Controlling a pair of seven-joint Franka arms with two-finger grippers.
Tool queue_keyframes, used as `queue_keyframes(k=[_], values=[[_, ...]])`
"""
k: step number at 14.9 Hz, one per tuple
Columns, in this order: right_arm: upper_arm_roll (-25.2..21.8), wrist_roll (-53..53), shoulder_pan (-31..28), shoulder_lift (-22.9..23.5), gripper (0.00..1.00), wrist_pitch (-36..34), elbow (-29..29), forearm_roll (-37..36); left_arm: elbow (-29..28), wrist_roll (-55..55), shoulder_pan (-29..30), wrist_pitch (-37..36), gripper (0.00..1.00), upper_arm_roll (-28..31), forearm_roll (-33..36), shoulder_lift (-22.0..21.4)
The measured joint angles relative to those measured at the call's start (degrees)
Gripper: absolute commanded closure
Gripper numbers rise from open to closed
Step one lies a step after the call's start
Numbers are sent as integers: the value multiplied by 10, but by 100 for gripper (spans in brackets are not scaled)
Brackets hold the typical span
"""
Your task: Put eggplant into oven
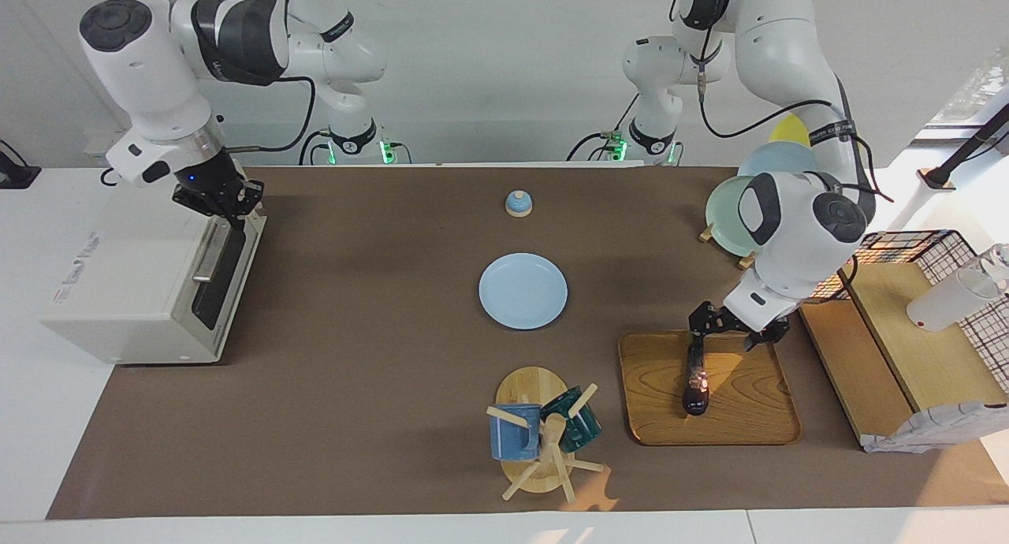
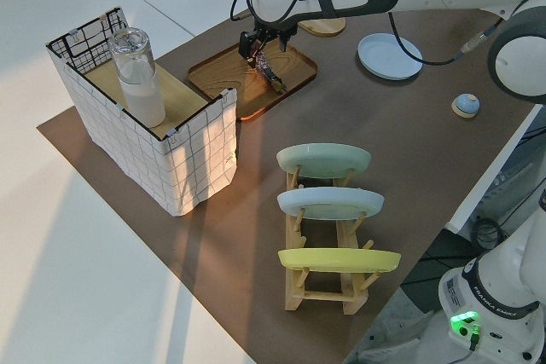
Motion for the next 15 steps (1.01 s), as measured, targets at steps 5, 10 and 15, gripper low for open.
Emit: queue_keyframes(k=[5, 10, 15], values=[[0, 1, -10, 2, 100, 61, -56, -57, 1, 14, -13, 47, 19, 0, 0, 29], [0, 1, -23, 5, 100, 66, -70, -61, 1, 36, -13, 55, 29, 4, 0, 30], [1, 1, -28, 5, 100, 68, -80, -61, -7, 43, -13, 73, 34, 6, 0, 36]])
